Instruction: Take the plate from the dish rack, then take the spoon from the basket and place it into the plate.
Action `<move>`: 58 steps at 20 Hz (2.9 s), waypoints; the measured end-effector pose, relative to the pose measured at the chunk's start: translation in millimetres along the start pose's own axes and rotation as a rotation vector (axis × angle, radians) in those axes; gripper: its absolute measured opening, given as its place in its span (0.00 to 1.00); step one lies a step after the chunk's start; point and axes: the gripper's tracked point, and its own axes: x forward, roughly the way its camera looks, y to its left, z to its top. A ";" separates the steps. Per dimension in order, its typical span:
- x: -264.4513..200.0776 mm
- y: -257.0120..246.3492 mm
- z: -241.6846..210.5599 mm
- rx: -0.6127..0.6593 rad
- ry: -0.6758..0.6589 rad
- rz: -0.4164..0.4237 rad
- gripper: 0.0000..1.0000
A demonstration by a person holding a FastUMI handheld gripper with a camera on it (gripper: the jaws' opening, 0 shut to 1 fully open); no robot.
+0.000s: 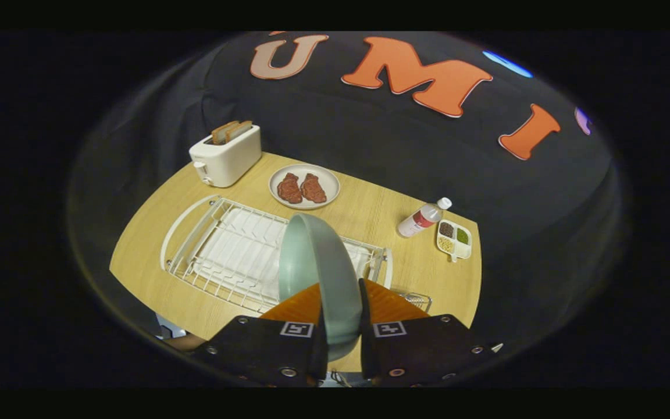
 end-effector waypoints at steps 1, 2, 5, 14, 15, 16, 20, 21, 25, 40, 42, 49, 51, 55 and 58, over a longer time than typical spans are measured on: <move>-7.6 -1.3 -10.6 0.010 -0.012 0.015 0.23; -15.2 -3.3 -23.4 0.024 -0.018 0.028 0.23; -33.0 -7.6 -62.4 0.034 -0.044 0.041 0.23; -36.6 10.0 -180.7 0.103 0.034 0.192 0.23; -32.2 14.4 -191.9 0.116 0.049 0.217 0.23; -27.4 18.6 -203.1 0.136 0.061 0.237 0.23; -5.9 39.1 -244.3 0.204 0.112 0.314 0.23; -1.2 45.4 -252.5 0.218 0.127 0.339 0.23; 17.8 63.9 -276.1 0.307 0.155 0.438 0.23; 78.1 61.4 -290.6 0.470 0.167 0.458 0.44; 89.6 49.4 -296.8 0.436 0.164 0.384 0.49; 99.0 24.6 -284.5 0.458 0.090 0.307 0.51; 96.9 14.4 -276.0 0.463 0.043 0.285 0.51; 91.4 -13.6 -261.1 0.445 -0.062 0.199 0.61; 86.9 -36.0 -246.2 0.441 -0.172 0.114 0.73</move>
